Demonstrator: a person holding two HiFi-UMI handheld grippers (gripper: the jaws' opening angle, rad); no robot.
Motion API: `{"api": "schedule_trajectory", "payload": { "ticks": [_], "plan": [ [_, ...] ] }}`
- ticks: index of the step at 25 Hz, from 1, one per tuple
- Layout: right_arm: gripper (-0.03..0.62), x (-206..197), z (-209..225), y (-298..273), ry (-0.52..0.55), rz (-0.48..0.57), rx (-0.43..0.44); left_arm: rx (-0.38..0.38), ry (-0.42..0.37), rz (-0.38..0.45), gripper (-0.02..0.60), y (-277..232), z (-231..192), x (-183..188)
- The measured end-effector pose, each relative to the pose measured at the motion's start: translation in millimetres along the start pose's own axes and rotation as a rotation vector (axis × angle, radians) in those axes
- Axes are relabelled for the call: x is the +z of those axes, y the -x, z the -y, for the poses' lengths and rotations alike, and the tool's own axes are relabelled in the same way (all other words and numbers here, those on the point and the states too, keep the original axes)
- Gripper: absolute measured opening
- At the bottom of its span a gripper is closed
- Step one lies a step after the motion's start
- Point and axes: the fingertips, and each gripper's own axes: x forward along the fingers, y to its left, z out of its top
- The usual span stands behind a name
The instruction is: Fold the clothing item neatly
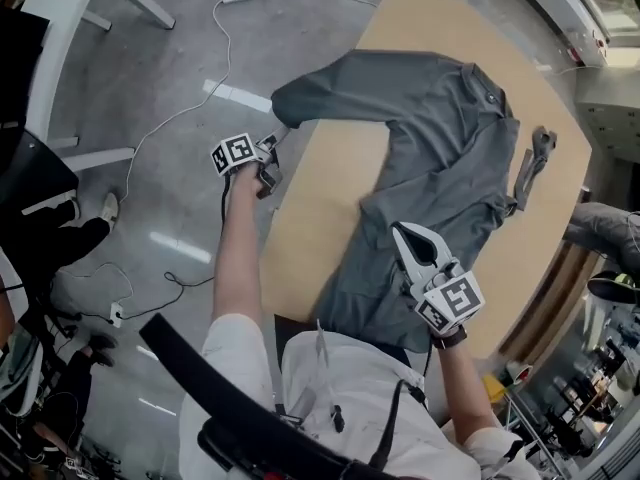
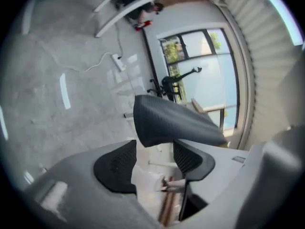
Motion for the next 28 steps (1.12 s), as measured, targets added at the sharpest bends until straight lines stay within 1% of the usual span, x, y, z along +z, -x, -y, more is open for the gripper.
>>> {"api": "schedule_trajectory", "payload": {
  "ticks": [1,2,3,4,5,6,7,8,10,11,14,15,16,20,24,26,28],
  "plan": [
    [0.002,0,2,0,-0.002,-0.002,-0.002,0.026,-0.094,-0.034,0.262,-5,-3,-8],
    [0.002,-1,3,0,-0.007,-0.005,-0.005,0.038,-0.143,-0.058,0.286,-10,-6,-16],
    [0.002,-2,4,0,-0.012,-0.01,-0.009,0.02,-0.129,-0.065,0.304,-16,-5,-22],
    [0.002,-3,5,1,-0.016,-0.015,-0.013,-0.032,-0.07,-0.049,0.324,-22,0,-25],
    [0.002,-5,6,1,-0.018,-0.02,-0.018,-0.102,-0.009,-0.02,0.325,-28,10,-24],
    [0.002,-6,8,1,-0.022,-0.024,-0.024,-0.168,0.018,0.004,0.324,-35,22,-22],
    [0.002,-8,10,1,-0.029,-0.027,-0.031,-0.21,0.006,0.005,0.322,-43,34,-23],
    [0.002,-9,12,1,-0.039,-0.026,-0.036,-0.229,-0.03,-0.02,0.322,-51,44,-26],
    [0.002,-10,16,2,-0.058,-0.02,-0.044,-0.232,-0.104,-0.088,0.321,-63,57,-33],
    [0.002,-9,17,3,-0.062,-0.016,-0.047,-0.234,-0.125,-0.11,0.319,-66,60,-35],
    [0.002,-3,21,3,-0.07,0.001,-0.058,-0.278,-0.161,-0.143,0.252,-64,72,-35],
    [0.002,0,23,3,-0.077,0.011,-0.061,-0.282,-0.176,-0.136,0.165,-61,75,-32],
    [0.002,2,24,3,-0.085,0.019,-0.064,-0.275,-0.191,-0.12,0.008,-59,75,-27],
    [0.002,4,25,2,-0.11,0.051,-0.072,-0.238,-0.248,-0.052,0.002,-41,76,-8],
    [0.002,8,23,10,-0.12,0.084,-0.079,-0.179,-0.369,0.02,0.002,-6,94,16],
    [0.002,12,22,15,-0.121,0.108,-0.082,-0.154,-0.468,0.065,0.0,16,118,34],
    [0.002,16,20,23,-0.121,0.138,-0.088,-0.121,-0.615,0.088,0.0,38,153,51]
  ]
}}
